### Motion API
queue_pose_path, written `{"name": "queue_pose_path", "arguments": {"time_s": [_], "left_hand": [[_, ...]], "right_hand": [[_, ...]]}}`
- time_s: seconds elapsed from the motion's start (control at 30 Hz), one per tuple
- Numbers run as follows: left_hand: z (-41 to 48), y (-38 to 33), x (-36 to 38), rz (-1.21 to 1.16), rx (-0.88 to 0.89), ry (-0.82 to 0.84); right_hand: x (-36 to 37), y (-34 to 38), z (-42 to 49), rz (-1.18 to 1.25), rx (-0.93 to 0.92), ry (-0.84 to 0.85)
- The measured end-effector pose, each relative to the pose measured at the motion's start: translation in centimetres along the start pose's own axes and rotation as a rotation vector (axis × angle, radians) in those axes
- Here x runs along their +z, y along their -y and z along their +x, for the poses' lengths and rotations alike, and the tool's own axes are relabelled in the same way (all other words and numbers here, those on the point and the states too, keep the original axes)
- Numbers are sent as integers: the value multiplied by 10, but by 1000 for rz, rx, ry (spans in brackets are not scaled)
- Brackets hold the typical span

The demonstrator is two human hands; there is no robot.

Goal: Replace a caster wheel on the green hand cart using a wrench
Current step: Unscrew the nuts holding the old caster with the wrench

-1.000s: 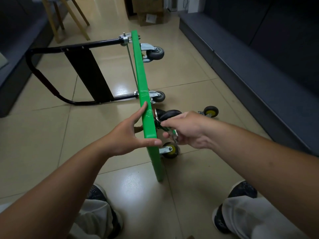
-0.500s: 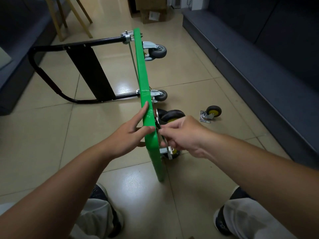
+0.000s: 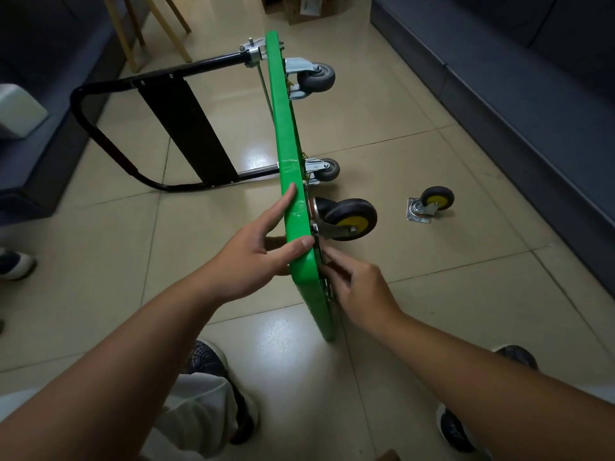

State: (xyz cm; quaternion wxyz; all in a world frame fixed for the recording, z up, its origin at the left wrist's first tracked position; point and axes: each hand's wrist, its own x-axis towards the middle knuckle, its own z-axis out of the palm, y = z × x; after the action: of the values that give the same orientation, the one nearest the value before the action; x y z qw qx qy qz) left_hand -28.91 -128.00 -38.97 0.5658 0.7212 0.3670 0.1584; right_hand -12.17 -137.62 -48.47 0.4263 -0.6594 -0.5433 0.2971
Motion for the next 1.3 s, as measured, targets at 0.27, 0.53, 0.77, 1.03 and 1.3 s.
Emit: {"name": "queue_pose_path", "arguments": {"time_s": [0.27, 0.53, 0.77, 1.03, 1.3], "left_hand": [[2, 2, 12, 161, 66, -43], [1, 8, 20, 59, 77, -78], [3, 9, 17, -19, 48, -72], [1, 10, 20, -11, 64, -121], [0, 9, 31, 115, 54, -204]], "right_hand": [[-67, 32, -22, 50, 236, 70], [-78, 111, 18, 424, 616, 133], [-84, 123, 45, 376, 756, 338], [-70, 103, 27, 348, 639, 280], [-26, 29, -11, 163, 168, 69]]}}
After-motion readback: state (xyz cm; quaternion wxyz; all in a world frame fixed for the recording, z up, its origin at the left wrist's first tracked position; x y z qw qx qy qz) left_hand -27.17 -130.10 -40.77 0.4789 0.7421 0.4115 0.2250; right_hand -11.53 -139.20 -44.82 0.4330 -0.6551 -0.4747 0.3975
